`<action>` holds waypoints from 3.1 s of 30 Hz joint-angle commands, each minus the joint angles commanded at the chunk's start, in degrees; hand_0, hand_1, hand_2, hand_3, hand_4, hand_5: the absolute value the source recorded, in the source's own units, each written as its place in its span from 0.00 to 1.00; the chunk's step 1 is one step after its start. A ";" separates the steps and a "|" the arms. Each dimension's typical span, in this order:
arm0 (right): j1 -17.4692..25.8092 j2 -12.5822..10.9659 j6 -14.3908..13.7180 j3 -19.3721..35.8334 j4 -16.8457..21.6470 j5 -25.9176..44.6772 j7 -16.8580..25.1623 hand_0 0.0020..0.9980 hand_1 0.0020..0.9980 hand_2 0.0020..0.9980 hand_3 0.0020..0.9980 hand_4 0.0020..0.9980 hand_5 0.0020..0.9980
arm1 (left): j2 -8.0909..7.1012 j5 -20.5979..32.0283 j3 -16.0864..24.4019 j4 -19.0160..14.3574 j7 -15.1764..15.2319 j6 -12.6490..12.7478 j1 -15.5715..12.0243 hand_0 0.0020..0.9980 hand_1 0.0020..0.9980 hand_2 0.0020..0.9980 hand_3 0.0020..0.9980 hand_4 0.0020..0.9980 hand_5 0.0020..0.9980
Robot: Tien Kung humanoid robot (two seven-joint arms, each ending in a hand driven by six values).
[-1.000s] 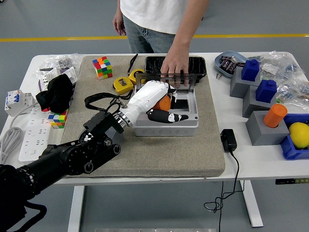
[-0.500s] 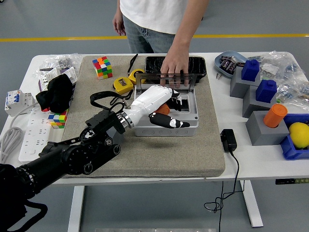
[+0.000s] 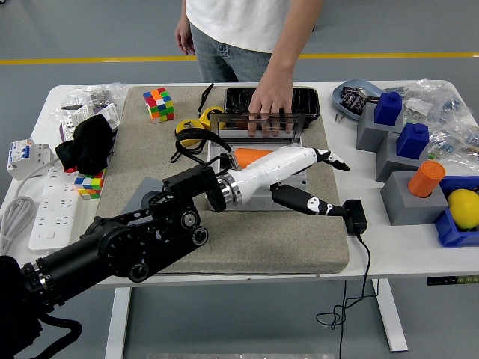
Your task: Fetch the battery,place it into the box,close the lid of the box
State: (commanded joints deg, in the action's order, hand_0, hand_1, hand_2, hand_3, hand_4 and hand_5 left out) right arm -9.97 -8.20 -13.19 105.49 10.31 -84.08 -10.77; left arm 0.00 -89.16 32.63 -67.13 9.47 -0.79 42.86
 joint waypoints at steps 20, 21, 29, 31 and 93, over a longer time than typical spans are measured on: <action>0.01 0.13 0.04 -0.20 0.00 0.49 -0.03 0.90 0.89 0.85 0.83 1.00 1.00 | 0.00 26.38 11.12 -0.49 2.12 -2.26 -2.13 0.65 0.70 0.69 0.68 1.00 0.71; -0.01 0.13 0.06 -0.22 0.00 0.51 -0.03 0.90 0.89 0.85 0.83 1.00 1.00 | 0.00 28.68 11.51 -0.18 2.36 -2.22 -2.20 0.65 0.70 0.69 0.68 1.00 0.71; -0.02 0.34 0.06 0.23 0.00 0.29 -0.02 0.90 0.88 0.85 0.83 1.00 1.00 | 0.00 22.01 19.54 4.79 1.61 5.60 -2.55 0.80 0.85 0.82 0.77 1.00 0.77; -0.06 0.32 0.05 0.12 0.00 0.42 0.02 0.90 0.88 0.85 0.83 1.00 1.00 | 0.00 17.17 21.49 6.79 -0.16 6.32 -2.31 1.00 1.00 0.99 0.98 1.00 1.00; -0.01 0.19 -0.08 0.68 0.00 0.31 -0.14 0.89 0.88 0.85 0.83 1.00 1.00 | 0.00 -40.84 12.56 3.82 -13.07 -5.88 -3.03 1.00 1.00 0.89 0.73 1.00 1.00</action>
State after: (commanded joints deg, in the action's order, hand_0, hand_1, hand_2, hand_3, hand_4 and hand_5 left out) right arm -9.99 -8.02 -13.27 106.17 10.31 -83.77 -10.91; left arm 0.00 -130.00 45.18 -63.31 -3.60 -6.66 39.83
